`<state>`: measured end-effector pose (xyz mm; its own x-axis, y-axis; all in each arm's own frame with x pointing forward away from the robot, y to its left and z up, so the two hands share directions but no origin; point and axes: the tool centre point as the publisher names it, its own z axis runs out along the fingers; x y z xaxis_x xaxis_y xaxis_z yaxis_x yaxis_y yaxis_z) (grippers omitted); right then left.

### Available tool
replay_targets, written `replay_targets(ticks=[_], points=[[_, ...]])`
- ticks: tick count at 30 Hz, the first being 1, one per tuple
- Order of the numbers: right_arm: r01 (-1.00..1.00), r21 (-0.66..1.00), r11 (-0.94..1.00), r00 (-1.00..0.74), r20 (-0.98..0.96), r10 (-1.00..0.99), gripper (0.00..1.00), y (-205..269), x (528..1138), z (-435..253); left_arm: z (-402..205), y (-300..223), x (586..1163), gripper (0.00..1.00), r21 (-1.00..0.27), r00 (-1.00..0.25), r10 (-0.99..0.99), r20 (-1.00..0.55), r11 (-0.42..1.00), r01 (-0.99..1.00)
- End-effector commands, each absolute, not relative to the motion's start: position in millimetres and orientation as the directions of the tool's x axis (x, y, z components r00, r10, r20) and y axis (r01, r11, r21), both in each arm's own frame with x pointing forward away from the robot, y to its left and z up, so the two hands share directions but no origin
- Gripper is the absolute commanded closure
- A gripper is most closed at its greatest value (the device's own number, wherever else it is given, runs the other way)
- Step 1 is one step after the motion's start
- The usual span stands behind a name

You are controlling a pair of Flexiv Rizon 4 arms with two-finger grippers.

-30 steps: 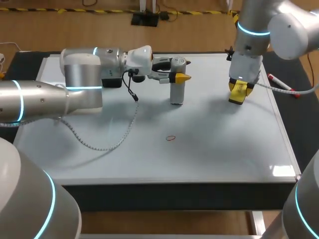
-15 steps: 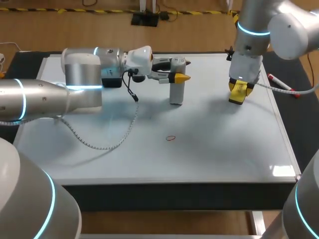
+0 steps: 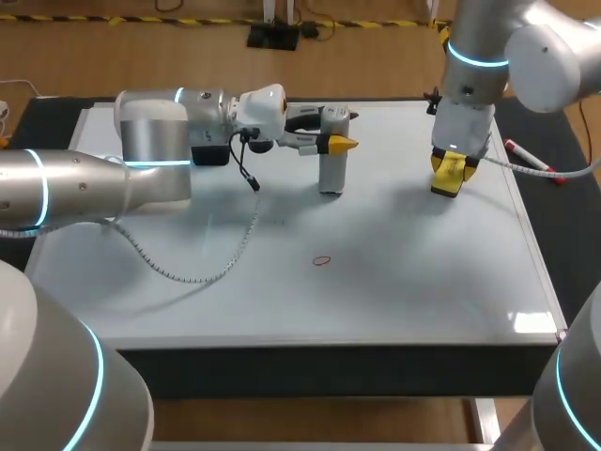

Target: Pick up the inspection probe, press it on each red-marked spot on the whiteboard one by one, put down the probe, pick up the eraser, and wipe off all the red marks.

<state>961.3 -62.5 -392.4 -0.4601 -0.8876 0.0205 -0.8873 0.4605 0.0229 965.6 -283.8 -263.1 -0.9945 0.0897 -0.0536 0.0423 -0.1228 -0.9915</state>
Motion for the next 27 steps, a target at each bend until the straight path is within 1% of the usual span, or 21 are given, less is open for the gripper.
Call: replay_targets(ticks=[1, 13, 27], points=[[-0.888, 0.020, 0.459, -0.459, 0.024, -0.888, 1.00, -62.8, 961.5, -391.7, -243.5, -273.7, 957.2, 1.00, -0.992, -0.995, 0.068, -0.066, -0.111, 0.058], [-0.888, 0.020, 0.459, -0.459, 0.024, -0.888, 1.00, -62.8, 961.5, -391.7, -215.3, -227.5, 948.3, 1.00, -0.992, -0.997, 0.015, -0.072, -0.103, 0.070], [-0.888, 0.020, 0.459, -0.459, 0.024, -0.888, 1.00, -62.8, 961.5, -391.7, -213.4, -135.5, 929.2, 1.00, -0.992, -0.992, -0.100, -0.073, -0.090, 0.082]])
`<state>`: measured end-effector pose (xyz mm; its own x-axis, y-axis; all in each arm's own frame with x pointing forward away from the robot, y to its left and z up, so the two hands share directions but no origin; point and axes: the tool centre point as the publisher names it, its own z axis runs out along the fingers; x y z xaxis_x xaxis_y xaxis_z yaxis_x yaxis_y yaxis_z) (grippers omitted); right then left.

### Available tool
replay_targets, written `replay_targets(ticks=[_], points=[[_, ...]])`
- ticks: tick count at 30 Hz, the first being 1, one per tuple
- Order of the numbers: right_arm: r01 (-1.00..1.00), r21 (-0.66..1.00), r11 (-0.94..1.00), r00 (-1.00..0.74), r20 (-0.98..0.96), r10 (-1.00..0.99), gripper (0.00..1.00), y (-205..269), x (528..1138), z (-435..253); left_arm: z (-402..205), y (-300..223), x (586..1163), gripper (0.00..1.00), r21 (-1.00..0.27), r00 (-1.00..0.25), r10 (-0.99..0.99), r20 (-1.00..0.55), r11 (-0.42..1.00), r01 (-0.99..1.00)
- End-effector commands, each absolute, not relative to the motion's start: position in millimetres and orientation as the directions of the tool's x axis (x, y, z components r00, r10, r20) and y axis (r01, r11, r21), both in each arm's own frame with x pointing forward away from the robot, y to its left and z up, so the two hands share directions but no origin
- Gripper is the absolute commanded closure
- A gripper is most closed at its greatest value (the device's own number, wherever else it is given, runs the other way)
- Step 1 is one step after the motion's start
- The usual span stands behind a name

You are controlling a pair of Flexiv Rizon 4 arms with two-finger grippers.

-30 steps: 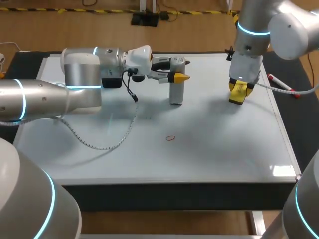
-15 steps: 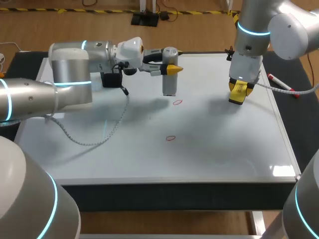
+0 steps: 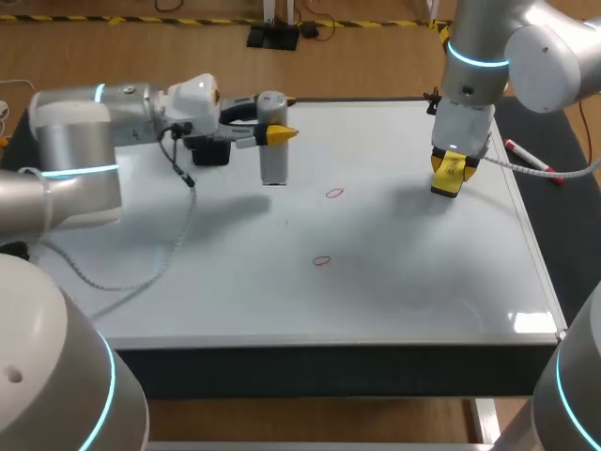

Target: Pick up the inspection probe, press it on each red-marked spot on the whiteboard one by one, put down the probe, pick up the eraser, and wipe off all the red marks.

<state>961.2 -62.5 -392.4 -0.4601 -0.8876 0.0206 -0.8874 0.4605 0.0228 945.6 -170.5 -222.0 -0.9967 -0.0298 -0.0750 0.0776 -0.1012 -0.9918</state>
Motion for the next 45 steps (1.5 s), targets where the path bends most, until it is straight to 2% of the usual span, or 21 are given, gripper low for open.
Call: replay_targets(ticks=[1, 13, 25, 37, 45], points=[[-0.888, 0.020, 0.459, -0.459, 0.024, -0.888, 1.00, -62.8, 961.5, -391.7, -213.0, -128.6, 928.1, 1.00, -0.993, -0.991, -0.112, -0.075, -0.084, 0.085], [-0.888, 0.020, 0.459, -0.459, 0.024, -0.888, 1.00, -62.8, 961.5, -391.7, -215.5, -50.6, 908.2, 1.00, -0.992, -0.971, -0.226, -0.082, -0.079, 0.102], [-0.888, 0.020, 0.459, -0.459, 0.024, -0.888, 1.00, -62.8, 961.5, -391.7, -219.9, -1.3, 882.0, 1.00, -0.989, -0.946, -0.312, -0.094, -0.079, 0.124], [-0.888, 0.020, 0.459, -0.459, 0.024, -0.888, 1.00, -62.8, 961.5, -391.7, -218.8, 10.6, 873.4, 1.00, -0.986, -0.936, -0.338, -0.102, -0.090, 0.140], [-0.931, -0.008, 0.364, -0.364, 0.040, -0.931, 1.00, -24.8, 961.9, -385.5, -218.8, 10.6, 873.4, 1.00, -0.986, -0.936, -0.338, -0.102, -0.090, 0.140]])
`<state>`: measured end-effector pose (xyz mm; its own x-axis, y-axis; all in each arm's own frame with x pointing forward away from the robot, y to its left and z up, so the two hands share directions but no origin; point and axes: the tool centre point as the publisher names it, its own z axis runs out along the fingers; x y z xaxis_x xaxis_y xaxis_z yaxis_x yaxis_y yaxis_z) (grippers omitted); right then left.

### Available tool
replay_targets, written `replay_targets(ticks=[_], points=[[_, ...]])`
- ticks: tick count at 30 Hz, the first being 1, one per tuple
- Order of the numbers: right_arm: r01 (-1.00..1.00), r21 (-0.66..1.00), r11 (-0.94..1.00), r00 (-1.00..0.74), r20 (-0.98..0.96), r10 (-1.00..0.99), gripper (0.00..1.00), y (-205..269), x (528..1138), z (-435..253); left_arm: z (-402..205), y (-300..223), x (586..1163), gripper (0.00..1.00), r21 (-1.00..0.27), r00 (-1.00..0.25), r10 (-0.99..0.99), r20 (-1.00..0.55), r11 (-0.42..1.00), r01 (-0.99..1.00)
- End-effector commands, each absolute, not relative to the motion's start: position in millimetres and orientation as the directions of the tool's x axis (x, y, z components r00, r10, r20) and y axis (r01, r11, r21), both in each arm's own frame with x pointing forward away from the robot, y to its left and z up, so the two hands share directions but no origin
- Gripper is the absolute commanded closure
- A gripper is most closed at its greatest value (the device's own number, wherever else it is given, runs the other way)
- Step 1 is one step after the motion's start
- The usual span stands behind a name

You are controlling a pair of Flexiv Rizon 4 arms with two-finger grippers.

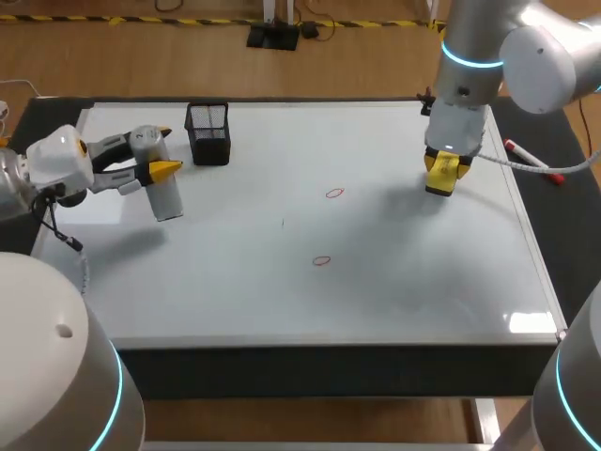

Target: Pick up the inspection probe, press it on each red-marked spot on the whiteboard one by one, put down the probe, pick up the eraser, and wipe off all the red marks.

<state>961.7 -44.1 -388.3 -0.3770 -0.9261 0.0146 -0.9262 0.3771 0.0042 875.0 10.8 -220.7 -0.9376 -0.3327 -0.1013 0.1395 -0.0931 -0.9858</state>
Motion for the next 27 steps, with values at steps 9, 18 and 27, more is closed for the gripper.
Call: replay_targets(ticks=[9, 18, 27], points=[[-0.972, -0.021, 0.236, -0.236, 0.006, -0.972, 1.00, 45.3, 960.2, -382.7, -218.8, 10.6, 873.4, 1.00, -0.986, -0.936, -0.338, -0.102, -0.090, 0.140], [-0.995, -0.027, 0.092, -0.092, 0.006, -0.996, 1.00, 115.2, 951.2, -386.6, -218.8, 10.6, 873.4, 1.00, -0.986, -0.936, -0.338, -0.102, -0.090, 0.140], [-0.999, -0.030, 0.030, -0.030, 0.001, -1.000, 1.00, 166.0, 949.9, -389.2, -218.8, 10.6, 873.4, 1.00, -0.986, -0.936, -0.338, -0.102, -0.090, 0.140]])
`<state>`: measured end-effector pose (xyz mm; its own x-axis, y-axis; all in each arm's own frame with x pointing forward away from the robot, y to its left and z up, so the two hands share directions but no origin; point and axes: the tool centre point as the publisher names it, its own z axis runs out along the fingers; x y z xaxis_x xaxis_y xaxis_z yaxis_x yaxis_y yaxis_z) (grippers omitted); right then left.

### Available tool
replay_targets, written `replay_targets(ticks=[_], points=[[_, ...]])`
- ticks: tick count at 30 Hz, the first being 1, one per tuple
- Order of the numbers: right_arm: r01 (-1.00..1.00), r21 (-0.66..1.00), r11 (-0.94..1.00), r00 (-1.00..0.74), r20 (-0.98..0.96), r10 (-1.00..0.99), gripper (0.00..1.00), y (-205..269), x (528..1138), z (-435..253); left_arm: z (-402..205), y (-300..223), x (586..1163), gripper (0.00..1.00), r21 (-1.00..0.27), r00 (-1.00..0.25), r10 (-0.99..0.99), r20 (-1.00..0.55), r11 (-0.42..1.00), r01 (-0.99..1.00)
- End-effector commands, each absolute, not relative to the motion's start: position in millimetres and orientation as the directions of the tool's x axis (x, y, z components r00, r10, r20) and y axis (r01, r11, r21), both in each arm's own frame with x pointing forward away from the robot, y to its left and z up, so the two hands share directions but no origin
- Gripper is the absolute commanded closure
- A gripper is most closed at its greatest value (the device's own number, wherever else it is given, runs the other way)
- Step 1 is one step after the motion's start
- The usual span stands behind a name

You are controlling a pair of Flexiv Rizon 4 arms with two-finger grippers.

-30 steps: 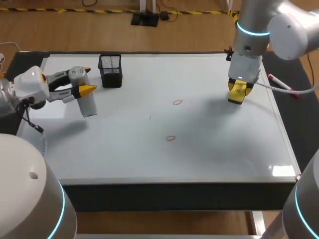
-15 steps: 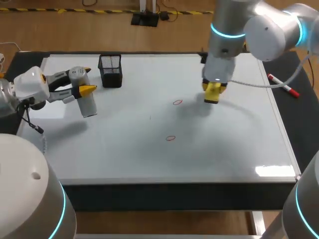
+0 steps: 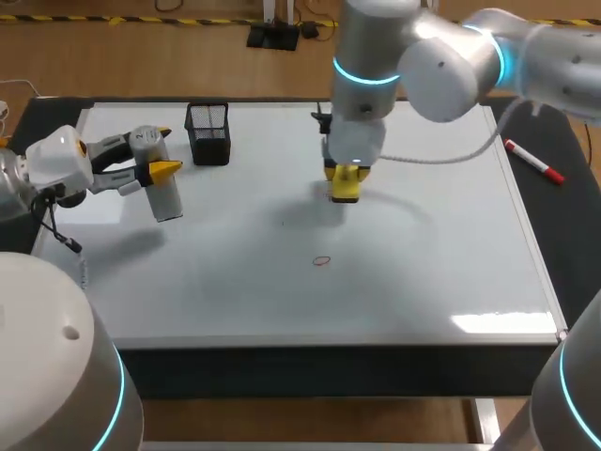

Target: Pick up the inspection probe, press it on each red-marked spot on the whiteboard one by one, put down the probe, pick up the eraser, and wipe off all the red marks.

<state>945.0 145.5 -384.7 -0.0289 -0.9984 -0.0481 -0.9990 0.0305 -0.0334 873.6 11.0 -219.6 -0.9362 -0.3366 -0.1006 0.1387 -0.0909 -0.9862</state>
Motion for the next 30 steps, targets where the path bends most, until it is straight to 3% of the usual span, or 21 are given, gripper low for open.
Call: replay_targets(ticks=[1, 11, 30], points=[[-0.999, -0.033, 0.024, -0.024, 0.004, -1.000, 1.00, 171.4, 949.3, -389.8, -218.8, 10.6, 873.4, 1.00, -0.986, -0.936, -0.338, -0.102, -0.090, 0.140], [-1.000, -0.023, -0.008, 0.008, 0.004, -1.000, 1.00, 194.7, 948.8, -400.5, -218.8, 10.6, 873.4, 1.00, -0.986, -0.936, -0.338, -0.102, -0.090, 0.140], [-1.000, -0.006, -0.009, 0.009, -0.013, -1.000, 1.00, 191.1, 951.1, -420.7, -218.8, 10.6, 873.4, 1.00, -0.986, -0.936, -0.338, -0.102, -0.090, 0.140]])
